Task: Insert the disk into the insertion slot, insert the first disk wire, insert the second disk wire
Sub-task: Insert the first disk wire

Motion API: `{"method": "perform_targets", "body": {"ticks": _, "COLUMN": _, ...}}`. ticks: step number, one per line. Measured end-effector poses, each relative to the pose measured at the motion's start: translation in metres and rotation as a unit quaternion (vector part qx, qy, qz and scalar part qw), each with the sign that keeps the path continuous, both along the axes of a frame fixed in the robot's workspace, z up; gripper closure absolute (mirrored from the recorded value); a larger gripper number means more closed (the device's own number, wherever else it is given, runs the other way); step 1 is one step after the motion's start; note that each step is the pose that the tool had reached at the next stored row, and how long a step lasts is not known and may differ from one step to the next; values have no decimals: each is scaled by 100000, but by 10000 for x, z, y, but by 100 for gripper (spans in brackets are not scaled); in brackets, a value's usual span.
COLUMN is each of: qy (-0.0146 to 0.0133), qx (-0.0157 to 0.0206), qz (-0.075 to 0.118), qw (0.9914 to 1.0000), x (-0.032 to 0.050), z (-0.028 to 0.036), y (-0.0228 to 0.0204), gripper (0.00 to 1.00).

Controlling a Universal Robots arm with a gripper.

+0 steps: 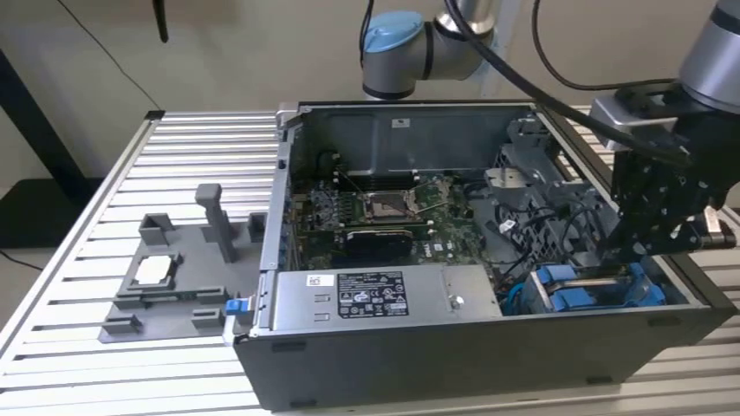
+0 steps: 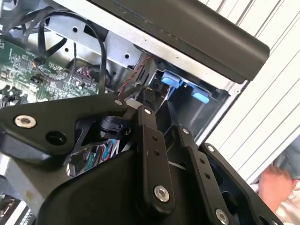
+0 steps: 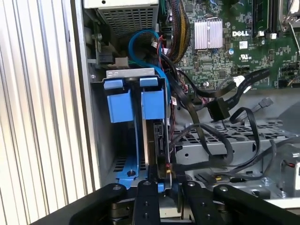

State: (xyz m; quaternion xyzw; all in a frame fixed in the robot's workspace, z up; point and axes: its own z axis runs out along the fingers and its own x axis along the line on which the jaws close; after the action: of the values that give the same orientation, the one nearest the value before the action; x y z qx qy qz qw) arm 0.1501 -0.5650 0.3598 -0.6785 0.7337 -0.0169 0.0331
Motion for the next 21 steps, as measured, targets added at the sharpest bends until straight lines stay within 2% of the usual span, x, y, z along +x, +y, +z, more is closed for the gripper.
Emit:
{"method": "perform_targets", "body": {"ticks": 3, "qy": -14, "qx": -3, "qz": 1, "qw": 100000, "x": -1, "z": 75, "y": 0, "gripper": 73}}
{"method": "perform_targets", "body": {"ticks": 8, "qy": -16, "qx": 3, "qz": -1, "qw": 100000, "x": -1, "z": 84, "y": 0, "gripper": 73}}
{"method": "perform_targets", "body": {"ticks": 9, "qy": 84, "qx": -4, "qz": -3, "qw": 100000, "x": 0, "z": 85, "y": 0, "gripper": 73}}
{"method": "perform_targets", "body": {"ticks": 11, "qy": 808, "qx": -20, "qz": 1, "qw": 99997, "x": 2, "z": 85, "y": 0, "gripper": 73}}
{"method": "perform_targets", "body": {"ticks": 13, "qy": 1415, "qx": -13, "qz": 10, "qw": 99990, "x": 3, "z": 85, "y": 0, "gripper": 73}}
{"method": "perform_targets", "body": {"ticks": 14, "qy": 1499, "qx": -10, "qz": 9, "qw": 99989, "x": 2, "z": 85, "y": 0, "gripper": 73}}
{"method": "perform_targets", "body": {"ticks": 18, "qy": 1497, "qx": -14, "qz": 9, "qw": 99989, "x": 1, "z": 99, "y": -1, "gripper": 73}}
{"method": "perform_targets", "body": {"ticks": 21, "qy": 1496, "qx": -10, "qz": 13, "qw": 99989, "x": 0, "z": 210, "y": 1, "gripper": 73}}
